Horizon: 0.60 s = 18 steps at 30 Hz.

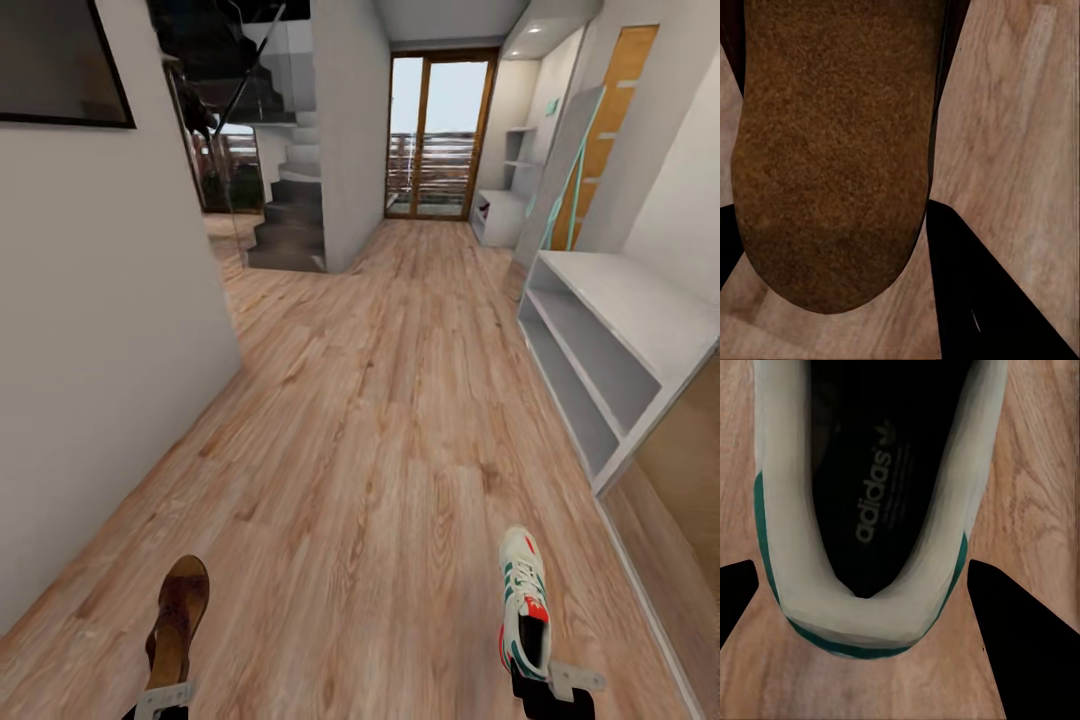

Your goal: Pick up the two gym shoes and the two sandals from the corridor floor and place them onto the hallstand (shoe rack) in the corridor, making sure they are on the rack and not on the floor. Arrange them so the two gym shoes are next to each other and the two sandals are next to each other.

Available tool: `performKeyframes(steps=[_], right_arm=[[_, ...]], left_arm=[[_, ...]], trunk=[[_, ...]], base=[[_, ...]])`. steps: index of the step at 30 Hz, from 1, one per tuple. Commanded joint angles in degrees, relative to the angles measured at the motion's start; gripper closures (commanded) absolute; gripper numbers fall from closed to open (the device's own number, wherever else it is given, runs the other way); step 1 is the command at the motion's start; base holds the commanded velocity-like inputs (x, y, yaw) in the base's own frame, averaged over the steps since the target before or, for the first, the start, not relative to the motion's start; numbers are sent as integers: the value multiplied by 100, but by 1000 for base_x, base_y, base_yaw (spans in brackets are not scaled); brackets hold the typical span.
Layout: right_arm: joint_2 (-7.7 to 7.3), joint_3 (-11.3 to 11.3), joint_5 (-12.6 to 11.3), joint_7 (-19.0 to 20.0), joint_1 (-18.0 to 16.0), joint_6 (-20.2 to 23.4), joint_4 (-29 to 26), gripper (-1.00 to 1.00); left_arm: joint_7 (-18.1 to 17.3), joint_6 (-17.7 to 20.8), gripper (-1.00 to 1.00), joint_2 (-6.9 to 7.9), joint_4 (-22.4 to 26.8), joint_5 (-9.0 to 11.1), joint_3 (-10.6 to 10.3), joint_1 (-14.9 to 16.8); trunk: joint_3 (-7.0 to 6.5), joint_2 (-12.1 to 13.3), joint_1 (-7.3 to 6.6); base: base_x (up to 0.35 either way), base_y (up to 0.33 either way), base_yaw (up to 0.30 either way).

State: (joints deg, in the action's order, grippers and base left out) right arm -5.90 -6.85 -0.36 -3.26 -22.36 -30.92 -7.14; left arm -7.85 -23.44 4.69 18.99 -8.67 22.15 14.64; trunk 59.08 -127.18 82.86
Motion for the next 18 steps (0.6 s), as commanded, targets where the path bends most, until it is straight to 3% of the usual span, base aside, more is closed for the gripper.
performKeyframes(steps=[1, 18], right_arm=[[1, -18, -4, 10, -5, -20, 8, 100], [1, -15, 0, 10, -5, -20, 19, 100]], left_arm=[[-32, -20, 100, -3, -1, -74, 54, 4], [-29, -21, 100, -3, -1, -74, 59, 4]], trunk=[[-2, -2, 3], [-116, -2, 3]], base=[[335, 0, -242], [335, 0, -242]])
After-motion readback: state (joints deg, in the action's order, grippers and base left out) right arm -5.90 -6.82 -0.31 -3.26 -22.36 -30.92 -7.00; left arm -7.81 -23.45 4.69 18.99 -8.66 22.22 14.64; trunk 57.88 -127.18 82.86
